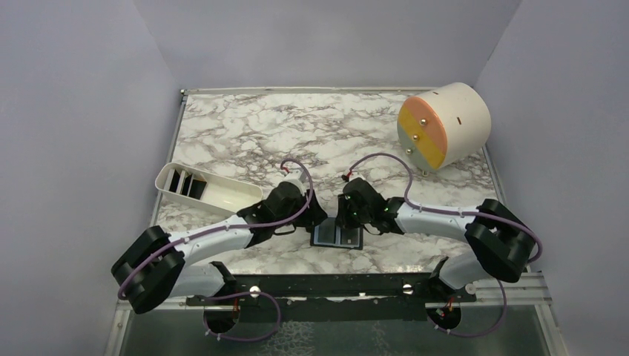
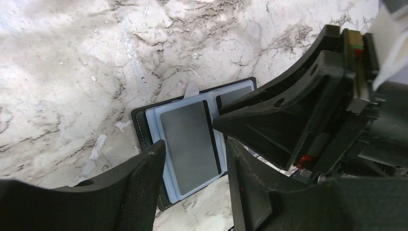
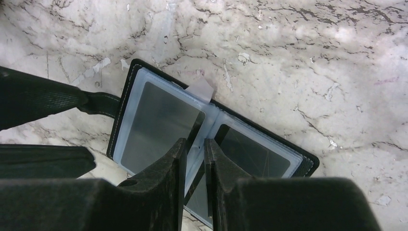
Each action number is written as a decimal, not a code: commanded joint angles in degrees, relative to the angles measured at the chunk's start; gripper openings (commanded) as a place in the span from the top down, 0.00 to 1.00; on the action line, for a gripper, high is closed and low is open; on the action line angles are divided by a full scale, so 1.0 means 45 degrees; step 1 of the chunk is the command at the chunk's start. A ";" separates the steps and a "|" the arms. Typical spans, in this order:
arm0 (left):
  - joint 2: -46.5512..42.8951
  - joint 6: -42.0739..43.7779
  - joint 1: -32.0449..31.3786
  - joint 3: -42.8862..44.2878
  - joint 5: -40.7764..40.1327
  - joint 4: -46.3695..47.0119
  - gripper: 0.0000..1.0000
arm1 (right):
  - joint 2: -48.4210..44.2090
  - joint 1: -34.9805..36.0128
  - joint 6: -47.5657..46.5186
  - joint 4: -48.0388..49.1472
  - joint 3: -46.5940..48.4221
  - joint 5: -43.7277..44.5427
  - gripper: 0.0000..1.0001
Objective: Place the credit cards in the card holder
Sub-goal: Turn over the card holder at the center of the board.
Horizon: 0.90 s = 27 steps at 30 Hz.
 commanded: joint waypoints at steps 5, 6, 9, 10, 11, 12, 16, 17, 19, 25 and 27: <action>0.1359 -0.0419 0.0096 -0.0286 0.1404 0.1858 0.45 | -0.0367 -0.0062 0.0222 -0.0393 -0.0106 -0.0410 0.82; 0.1482 -0.0419 0.0097 -0.0291 0.1431 0.1885 0.45 | -0.0286 -0.0062 0.0271 -0.0314 -0.0162 -0.0445 0.83; 0.1719 -0.0451 0.0164 -0.0381 0.1495 0.1990 0.44 | 0.0024 -0.0059 0.0300 -0.0157 -0.0181 -0.0520 0.84; 0.1742 -0.0457 0.0186 -0.0415 0.1469 0.2014 0.44 | 0.0136 -0.0059 0.0300 -0.0099 -0.0181 -0.0535 0.85; 0.1757 -0.0458 0.0211 -0.0476 0.1410 0.2012 0.44 | 0.0246 -0.0059 0.0300 -0.0026 -0.0213 -0.0551 0.86; 0.1774 -0.0458 0.0224 -0.0500 0.1369 0.2012 0.44 | 0.0335 -0.0059 0.0310 0.0064 -0.0239 -0.0546 0.86; 0.1927 -0.0578 0.0284 -0.0715 0.1394 0.2176 0.44 | 0.0720 -0.0059 0.0318 0.0194 -0.0277 -0.0568 0.89; 0.1973 -0.0619 0.0301 -0.0760 0.1430 0.2233 0.44 | 0.0778 -0.0059 0.0332 0.0209 -0.0303 -0.0548 0.89; 0.2058 -0.0696 0.0306 -0.0814 0.1502 0.2343 0.44 | 0.0815 -0.0059 0.0372 0.0336 -0.0401 -0.0560 0.90; 0.2073 -0.0862 0.0312 -0.0809 0.1647 0.2627 0.44 | 0.0836 -0.0059 0.0391 0.0425 -0.0489 -0.0533 0.91; 0.1999 -0.0897 0.0307 -0.0762 0.1718 0.2637 0.44 | 0.0871 -0.0059 0.0398 0.0428 -0.0511 -0.0536 0.91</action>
